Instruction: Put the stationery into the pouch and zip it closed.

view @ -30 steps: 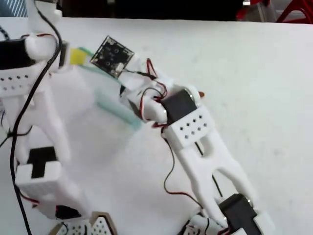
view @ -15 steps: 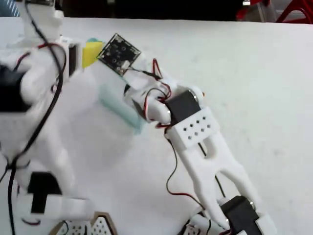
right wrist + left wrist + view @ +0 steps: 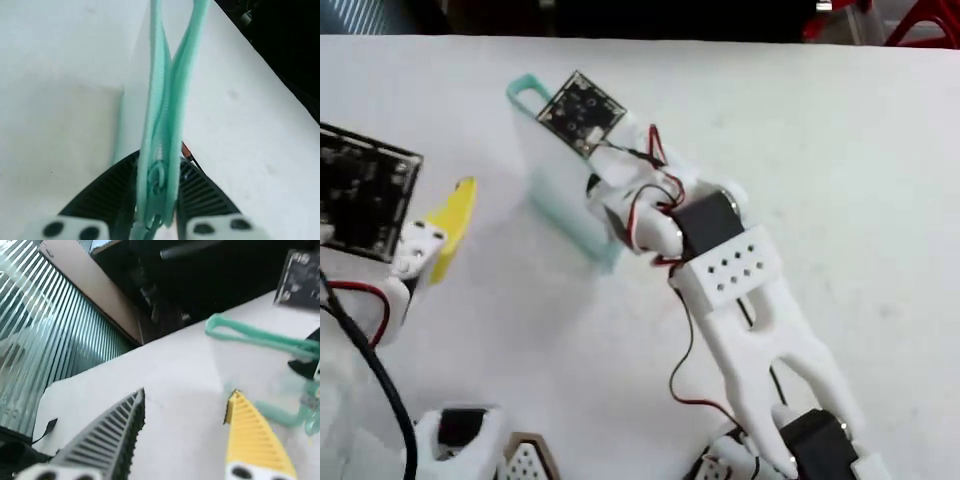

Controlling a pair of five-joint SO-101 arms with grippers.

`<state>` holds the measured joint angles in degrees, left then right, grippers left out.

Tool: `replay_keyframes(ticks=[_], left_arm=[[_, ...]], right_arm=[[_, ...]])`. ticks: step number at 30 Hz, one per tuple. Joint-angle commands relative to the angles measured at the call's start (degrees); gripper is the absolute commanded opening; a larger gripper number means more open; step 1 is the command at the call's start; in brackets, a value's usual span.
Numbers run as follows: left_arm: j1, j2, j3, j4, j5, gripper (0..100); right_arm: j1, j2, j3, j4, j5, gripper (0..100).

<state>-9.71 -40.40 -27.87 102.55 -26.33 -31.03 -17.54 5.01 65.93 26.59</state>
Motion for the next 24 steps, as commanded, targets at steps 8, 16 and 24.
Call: replay_keyframes(ticks=[8,16,24], left_arm=[[-5.0,-12.5,41.0,-23.3,-5.3,33],[4.4,-19.6,53.9,-28.2,0.0,34],[16.8,-30.3,68.0,-30.3,4.8,34]], right_arm=[[6.5,-8.6,0.4,0.5,13.0,1.9],[6.9,-15.0,-1.2,9.0,27.9,1.9],[2.1,-17.7,-13.7,30.6,36.0,1.9]])
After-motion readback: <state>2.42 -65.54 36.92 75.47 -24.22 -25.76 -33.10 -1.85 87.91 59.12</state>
